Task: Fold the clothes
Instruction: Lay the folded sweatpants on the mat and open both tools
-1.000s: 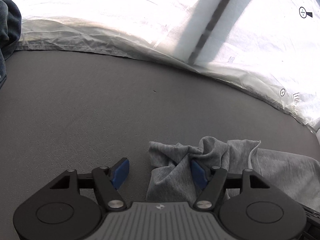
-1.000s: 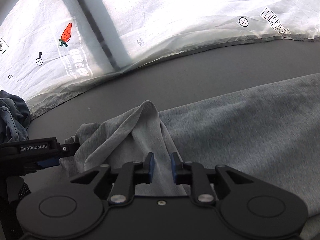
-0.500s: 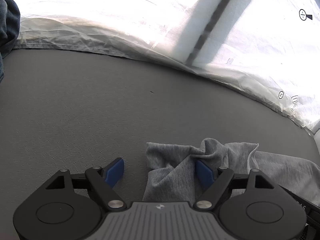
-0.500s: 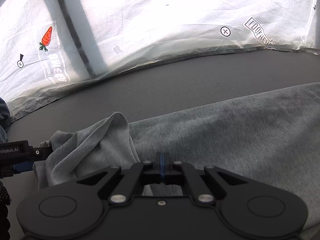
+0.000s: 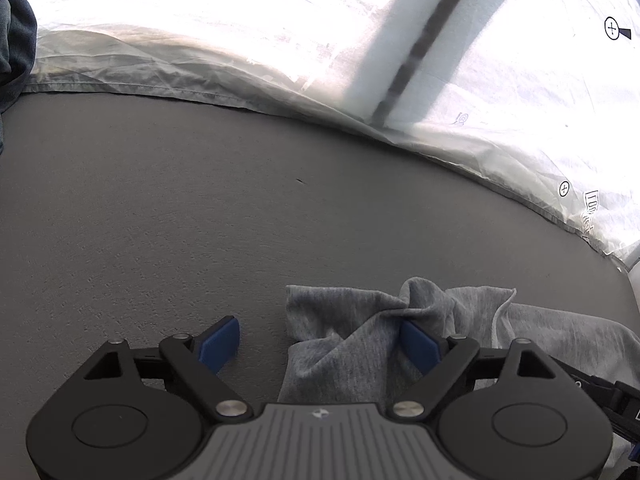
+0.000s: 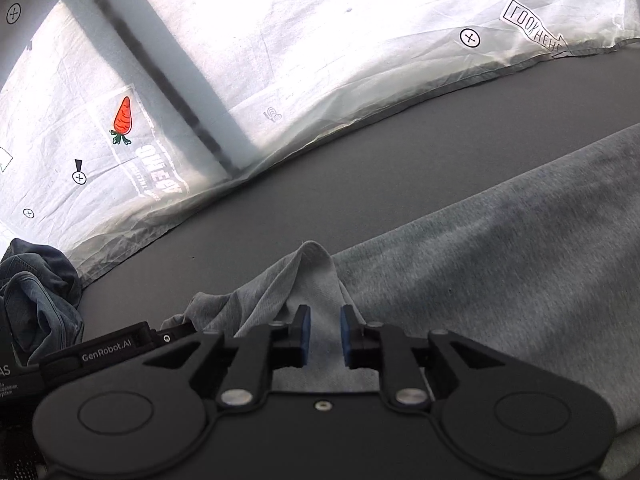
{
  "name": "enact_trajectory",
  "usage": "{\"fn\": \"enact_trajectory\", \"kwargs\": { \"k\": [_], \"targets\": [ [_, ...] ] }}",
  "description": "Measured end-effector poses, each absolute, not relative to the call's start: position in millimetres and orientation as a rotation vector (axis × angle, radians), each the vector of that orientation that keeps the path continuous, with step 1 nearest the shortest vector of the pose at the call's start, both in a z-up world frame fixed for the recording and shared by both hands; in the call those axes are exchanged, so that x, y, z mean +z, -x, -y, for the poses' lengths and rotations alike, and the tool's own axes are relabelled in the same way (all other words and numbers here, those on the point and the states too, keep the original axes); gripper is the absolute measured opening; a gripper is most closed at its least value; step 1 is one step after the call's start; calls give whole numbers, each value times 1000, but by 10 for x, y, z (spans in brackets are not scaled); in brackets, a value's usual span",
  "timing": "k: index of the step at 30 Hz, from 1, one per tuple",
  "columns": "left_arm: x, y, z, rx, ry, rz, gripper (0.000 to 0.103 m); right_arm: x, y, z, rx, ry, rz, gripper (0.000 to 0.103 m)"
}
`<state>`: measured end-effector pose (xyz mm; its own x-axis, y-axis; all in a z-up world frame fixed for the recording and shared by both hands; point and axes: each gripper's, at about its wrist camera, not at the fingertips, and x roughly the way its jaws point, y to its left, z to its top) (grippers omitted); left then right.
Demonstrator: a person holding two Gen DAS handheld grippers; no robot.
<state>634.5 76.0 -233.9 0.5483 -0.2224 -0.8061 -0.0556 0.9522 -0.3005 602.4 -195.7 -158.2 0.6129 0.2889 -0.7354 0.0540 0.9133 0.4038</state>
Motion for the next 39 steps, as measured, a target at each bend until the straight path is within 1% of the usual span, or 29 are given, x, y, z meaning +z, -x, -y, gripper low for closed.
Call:
{"fn": "enact_trajectory", "kwargs": {
  "k": [6,11,13,15,17,26,32,35,38,39],
  "targets": [
    [-2358,-6363,-679,-95,273,-989,95,-1523,-6011,1675,251,-415,-888,24],
    [-2367,-6372,-669,-94,272,-992,98,-1601,-6042,1581,289,-433,-918,25],
    [-2369,-6379,-662,-92,271,-994,98,-1643,-6056,1584,297,-443,-931,20],
    [-2374,-6382,-655,-90,269,-995,99,-1666,-6057,1581,293,-434,-938,7],
    [-2373,-6384,-658,-90,273,-996,99,-1681,-6051,1606,269,-431,-933,2],
    [-2335,-6332,-813,-92,371,-976,99,-1563,-6084,1971,109,-345,-808,1],
    [-2222,-6200,-856,-69,319,-951,99,-1685,-6120,2303,8,-321,-814,1],
    [-2194,-6087,-888,-71,342,-965,98,-1739,-6072,2400,8,-339,-819,2],
    [-2183,-5909,-891,-125,357,-989,97,-1733,-5912,2500,31,-423,-809,15],
    [-2189,-5838,-879,-137,352,-1004,95,-1726,-5840,2530,44,-444,-805,18]
  ]
}}
